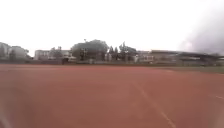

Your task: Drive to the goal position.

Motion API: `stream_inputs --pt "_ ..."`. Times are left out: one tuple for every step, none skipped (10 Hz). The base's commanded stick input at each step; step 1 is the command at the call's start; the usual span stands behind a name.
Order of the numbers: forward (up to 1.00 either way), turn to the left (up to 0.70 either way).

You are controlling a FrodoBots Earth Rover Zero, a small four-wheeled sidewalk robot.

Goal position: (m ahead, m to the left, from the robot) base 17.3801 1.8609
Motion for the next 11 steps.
stream_inputs --pt "0.30 0.00" --pt "0.30 0.00" --pt "0.30 0.00" --pt "0.30 0.00" --pt "0.30 0.00" --pt "0.30 0.00" --pt "0.30 0.00" --pt "0.30 0.00" --pt "0.30 0.00" --pt "0.30 0.00" --pt "0.30 0.00"
